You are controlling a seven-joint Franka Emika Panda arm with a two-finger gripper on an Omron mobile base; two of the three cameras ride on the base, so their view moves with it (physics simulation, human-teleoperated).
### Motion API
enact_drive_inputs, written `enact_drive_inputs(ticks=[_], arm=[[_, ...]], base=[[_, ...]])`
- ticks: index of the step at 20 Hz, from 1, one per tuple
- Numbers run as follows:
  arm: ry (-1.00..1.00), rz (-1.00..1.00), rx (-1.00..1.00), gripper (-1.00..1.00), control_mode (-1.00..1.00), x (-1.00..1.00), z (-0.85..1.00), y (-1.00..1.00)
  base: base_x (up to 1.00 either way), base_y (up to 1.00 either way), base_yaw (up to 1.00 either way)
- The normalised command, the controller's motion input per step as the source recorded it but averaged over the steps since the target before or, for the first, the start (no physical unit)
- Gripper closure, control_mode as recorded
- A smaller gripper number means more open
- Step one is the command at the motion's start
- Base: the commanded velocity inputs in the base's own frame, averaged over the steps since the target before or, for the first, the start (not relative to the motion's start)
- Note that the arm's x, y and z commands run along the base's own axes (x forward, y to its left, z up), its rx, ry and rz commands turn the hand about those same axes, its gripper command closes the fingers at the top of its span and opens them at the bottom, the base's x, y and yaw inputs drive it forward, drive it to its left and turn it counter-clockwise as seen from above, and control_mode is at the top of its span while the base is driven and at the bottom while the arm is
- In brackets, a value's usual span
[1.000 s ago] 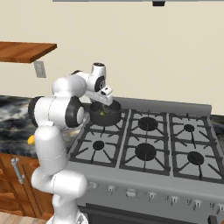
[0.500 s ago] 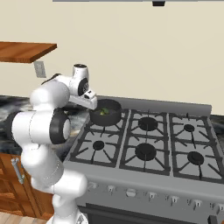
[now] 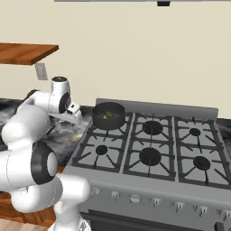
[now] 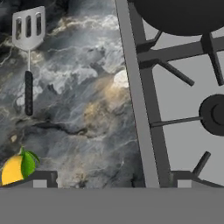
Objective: Put the lemon and broccoli in the pot. Retrieve the spatula and lightly stir the vegetables in the pot.
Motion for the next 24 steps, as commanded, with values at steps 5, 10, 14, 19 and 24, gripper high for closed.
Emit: enact_drive_inputs(ticks=[5, 10, 14, 19, 24], arm=[[0.00, 0.00, 0.00, -1.00, -1.00, -0.49, 0.00, 0.75], [0.00, 0.00, 0.00, -1.00, -1.00, -0.36, -0.08, 0.72], [0.00, -0.01, -0.04, -1.00, -1.00, -0.07, -0.28, 0.77], [0.15, -0.01, -0.01, -1.00, -1.00, 0.07, -0.30, 0.56], [0.04, -0.01, 0.00, -1.00, -1.00, 0.05, -0.24, 0.49]], base=[[0.00, 0.00, 0.00], [0.00, 0.00, 0.00], [0.00, 0.00, 0.00], [0.00, 0.00, 0.00], [0.00, 0.00, 0.00]])
